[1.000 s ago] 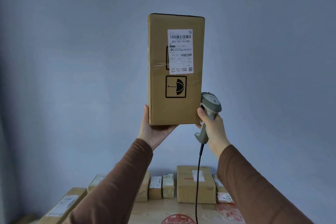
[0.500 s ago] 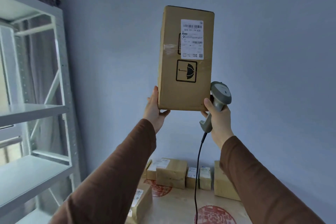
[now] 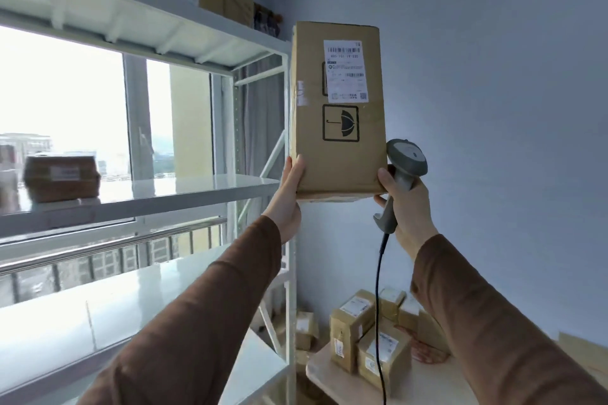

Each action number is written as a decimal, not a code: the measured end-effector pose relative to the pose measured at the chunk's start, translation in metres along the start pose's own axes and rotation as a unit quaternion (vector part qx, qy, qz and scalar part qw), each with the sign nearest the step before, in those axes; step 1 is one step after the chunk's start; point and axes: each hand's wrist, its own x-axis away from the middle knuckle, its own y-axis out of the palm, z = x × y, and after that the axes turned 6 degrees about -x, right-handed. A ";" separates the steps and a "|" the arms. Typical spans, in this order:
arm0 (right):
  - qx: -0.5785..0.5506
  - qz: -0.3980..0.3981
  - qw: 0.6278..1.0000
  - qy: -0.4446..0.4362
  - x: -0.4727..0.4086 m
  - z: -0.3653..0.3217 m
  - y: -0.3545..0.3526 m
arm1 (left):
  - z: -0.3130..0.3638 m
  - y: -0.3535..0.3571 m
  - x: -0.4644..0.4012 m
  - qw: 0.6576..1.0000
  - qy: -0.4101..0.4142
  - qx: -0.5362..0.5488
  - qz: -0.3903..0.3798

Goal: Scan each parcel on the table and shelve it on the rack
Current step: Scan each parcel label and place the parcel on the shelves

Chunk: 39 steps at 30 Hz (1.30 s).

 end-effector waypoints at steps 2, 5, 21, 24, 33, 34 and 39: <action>-0.012 -0.021 1.000 0.015 0.011 0.012 0.042 | 0.018 -0.040 0.013 0.999 0.003 -0.023 0.031; -0.025 -0.053 0.998 0.034 0.022 0.027 0.103 | 0.047 -0.100 0.035 0.995 -0.019 -0.074 0.064; -0.052 -0.198 0.974 0.092 -0.041 0.130 0.346 | 0.136 -0.311 0.020 0.955 -0.087 -0.226 0.172; -0.056 -0.210 0.972 0.087 -0.074 0.153 0.376 | 0.137 -0.339 -0.012 0.947 -0.095 -0.245 0.186; -0.032 -0.273 0.950 0.145 -0.179 0.218 0.464 | 0.134 -0.426 -0.112 0.903 -0.163 -0.318 0.239; -0.031 -0.279 0.948 0.148 -0.187 0.226 0.474 | 0.132 -0.436 -0.121 0.892 -0.174 -0.334 0.248; -0.026 -0.300 0.941 0.156 -0.223 0.267 0.513 | 0.121 -0.478 -0.150 0.856 -0.195 -0.380 0.290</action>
